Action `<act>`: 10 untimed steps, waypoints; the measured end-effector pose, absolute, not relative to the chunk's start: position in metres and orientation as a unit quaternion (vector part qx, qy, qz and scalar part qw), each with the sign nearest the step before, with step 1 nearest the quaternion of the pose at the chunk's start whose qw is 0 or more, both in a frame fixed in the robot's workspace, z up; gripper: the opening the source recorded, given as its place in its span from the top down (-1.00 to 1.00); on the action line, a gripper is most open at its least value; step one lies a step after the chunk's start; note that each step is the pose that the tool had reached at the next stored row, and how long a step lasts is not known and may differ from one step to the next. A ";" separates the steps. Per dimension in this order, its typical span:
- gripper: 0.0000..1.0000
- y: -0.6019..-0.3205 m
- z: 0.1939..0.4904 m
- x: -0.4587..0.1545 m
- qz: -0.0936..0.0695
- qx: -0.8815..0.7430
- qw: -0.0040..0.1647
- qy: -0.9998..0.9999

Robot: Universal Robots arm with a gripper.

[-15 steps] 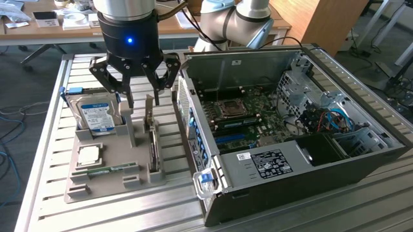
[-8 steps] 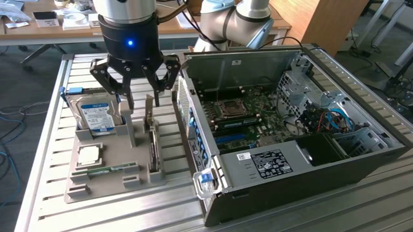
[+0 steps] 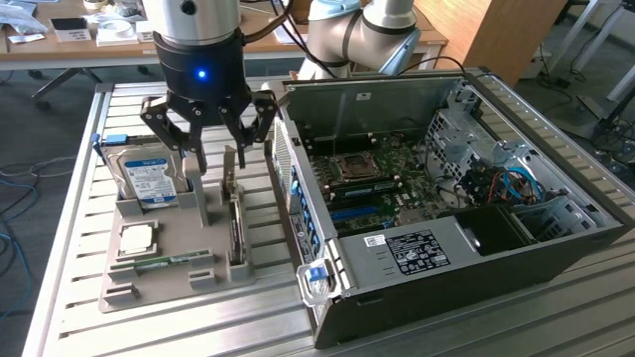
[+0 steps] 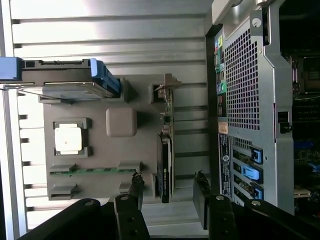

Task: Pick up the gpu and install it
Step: 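Pick up the gpu and move the gpu toward the slot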

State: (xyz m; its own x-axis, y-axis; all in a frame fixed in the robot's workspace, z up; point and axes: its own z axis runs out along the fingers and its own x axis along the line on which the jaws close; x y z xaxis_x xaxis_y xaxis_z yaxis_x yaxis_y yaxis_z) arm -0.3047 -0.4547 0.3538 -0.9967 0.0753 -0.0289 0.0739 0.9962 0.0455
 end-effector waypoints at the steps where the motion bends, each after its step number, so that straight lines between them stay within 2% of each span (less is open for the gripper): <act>1: -0.06 -0.455 0.353 -0.305 0.022 0.037 0.015 0.999; 10: -0.06 -0.455 0.352 -0.305 0.022 0.037 0.015 0.999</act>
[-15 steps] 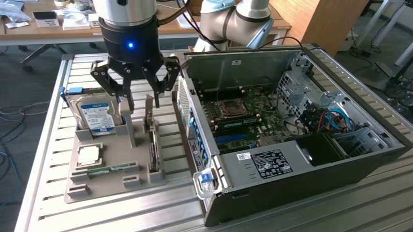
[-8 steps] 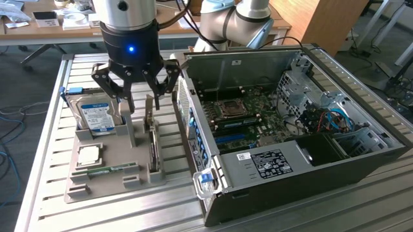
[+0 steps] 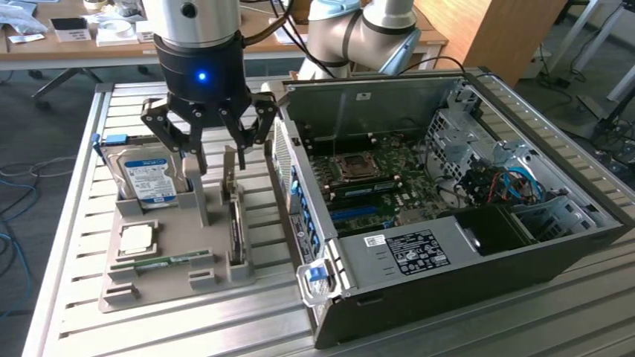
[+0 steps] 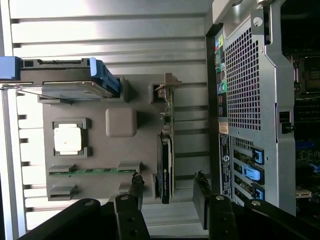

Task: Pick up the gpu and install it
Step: 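Pick up the gpu and move the gpu toward the slot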

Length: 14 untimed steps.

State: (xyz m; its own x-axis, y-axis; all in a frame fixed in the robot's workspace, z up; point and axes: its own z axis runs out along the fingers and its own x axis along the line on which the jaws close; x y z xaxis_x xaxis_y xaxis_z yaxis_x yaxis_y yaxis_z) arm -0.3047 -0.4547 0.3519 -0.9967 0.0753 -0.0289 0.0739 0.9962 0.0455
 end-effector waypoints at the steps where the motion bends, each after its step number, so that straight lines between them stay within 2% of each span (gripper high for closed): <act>1: -0.06 -0.455 0.352 -0.305 0.022 0.037 0.015 0.999; 14: -0.06 -0.455 0.348 -0.305 0.022 0.037 0.015 0.999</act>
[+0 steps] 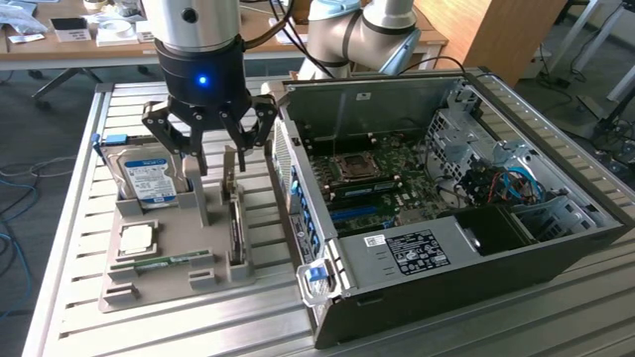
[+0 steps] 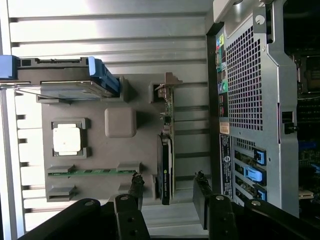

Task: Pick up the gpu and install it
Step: 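Pick up the gpu and move the gpu toward the slot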

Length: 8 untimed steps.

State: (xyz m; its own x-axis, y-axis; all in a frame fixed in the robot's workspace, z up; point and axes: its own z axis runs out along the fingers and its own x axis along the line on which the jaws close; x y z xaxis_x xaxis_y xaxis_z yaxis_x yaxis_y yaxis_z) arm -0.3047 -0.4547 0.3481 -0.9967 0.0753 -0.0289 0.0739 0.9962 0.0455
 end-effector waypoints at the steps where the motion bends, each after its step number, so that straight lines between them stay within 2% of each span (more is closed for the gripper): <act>1: -0.06 -0.455 0.347 -0.305 0.022 0.037 0.015 0.999; 8: -0.06 -0.455 0.340 -0.305 0.022 0.037 0.015 0.999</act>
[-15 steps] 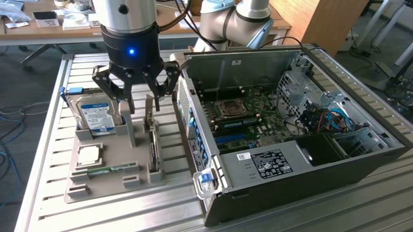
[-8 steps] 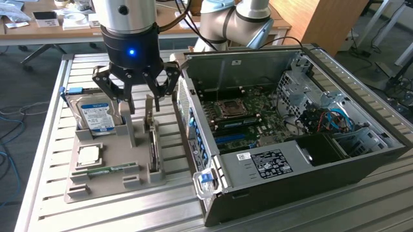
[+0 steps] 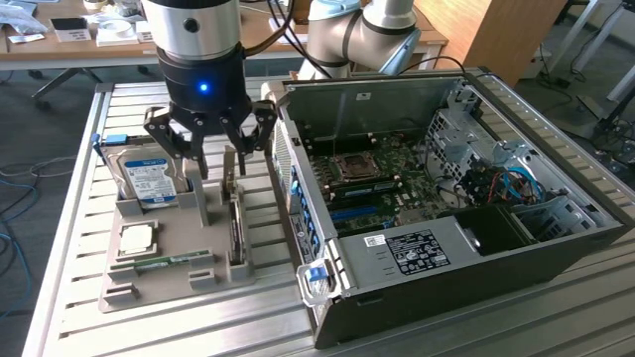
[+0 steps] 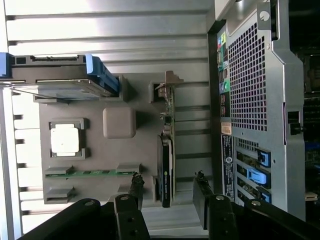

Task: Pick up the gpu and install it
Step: 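Pick up the gpu and move the gpu toward the slot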

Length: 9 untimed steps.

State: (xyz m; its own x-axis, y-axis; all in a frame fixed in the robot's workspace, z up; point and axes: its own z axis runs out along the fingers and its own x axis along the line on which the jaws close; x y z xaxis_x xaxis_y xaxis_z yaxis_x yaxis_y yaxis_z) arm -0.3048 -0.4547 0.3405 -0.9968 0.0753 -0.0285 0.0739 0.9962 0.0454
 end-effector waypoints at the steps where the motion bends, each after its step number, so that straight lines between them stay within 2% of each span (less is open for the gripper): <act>1: -0.06 -0.455 0.340 -0.305 0.022 0.037 0.015 0.999; 9: -0.06 -0.455 0.338 -0.305 0.022 0.037 0.015 0.999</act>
State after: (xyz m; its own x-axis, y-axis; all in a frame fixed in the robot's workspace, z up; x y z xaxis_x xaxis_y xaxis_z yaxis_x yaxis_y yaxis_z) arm -0.3047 -0.4547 0.3380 -0.9968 0.0753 -0.0285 0.0739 0.9962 0.0454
